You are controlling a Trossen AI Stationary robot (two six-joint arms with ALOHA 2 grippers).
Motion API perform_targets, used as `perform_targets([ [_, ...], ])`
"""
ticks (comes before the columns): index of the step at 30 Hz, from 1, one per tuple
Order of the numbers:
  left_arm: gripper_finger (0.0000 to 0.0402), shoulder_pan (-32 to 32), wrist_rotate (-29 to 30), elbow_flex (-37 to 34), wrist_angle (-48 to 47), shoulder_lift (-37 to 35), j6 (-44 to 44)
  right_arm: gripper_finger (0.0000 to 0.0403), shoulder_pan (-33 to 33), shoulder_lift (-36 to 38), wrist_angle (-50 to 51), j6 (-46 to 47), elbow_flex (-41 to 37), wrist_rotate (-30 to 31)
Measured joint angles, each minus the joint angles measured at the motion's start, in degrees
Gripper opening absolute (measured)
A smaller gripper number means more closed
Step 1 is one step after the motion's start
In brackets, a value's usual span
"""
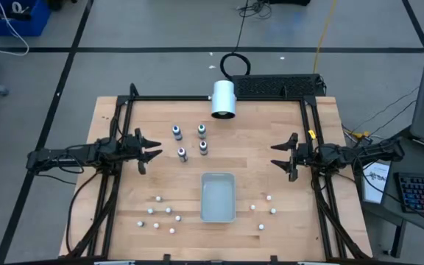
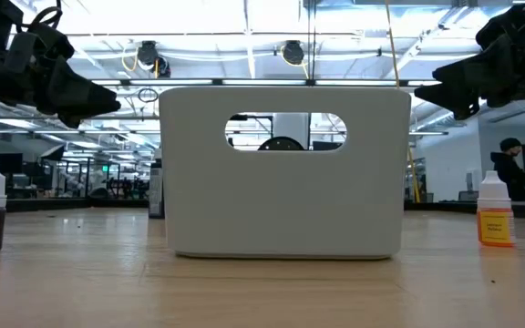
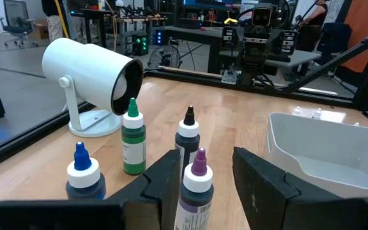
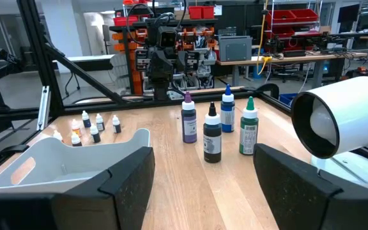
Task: Pick & Place food coloring
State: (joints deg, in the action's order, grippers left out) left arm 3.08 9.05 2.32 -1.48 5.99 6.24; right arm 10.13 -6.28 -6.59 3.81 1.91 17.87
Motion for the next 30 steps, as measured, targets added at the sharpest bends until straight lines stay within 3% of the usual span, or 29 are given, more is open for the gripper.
perform_targets([
  [20,0.0148,0.01,0.01,0.01,-0.01,0.00,0.00,0.0254,-0.02,0.00,-0.09,0.00,0.00,-0.02],
  [25,0.0147,0.00,0.01,0.01,-0.01,0.00,0.00,0.0254,-0.01,-0.02,-5.75,0.06,0.00,-0.02],
  [30,0.0147,-0.01,0.01,-0.01,-0.01,0.01,0.00,0.0254,-0.02,-0.02,-9.37,8.99,0.00,-0.15],
])
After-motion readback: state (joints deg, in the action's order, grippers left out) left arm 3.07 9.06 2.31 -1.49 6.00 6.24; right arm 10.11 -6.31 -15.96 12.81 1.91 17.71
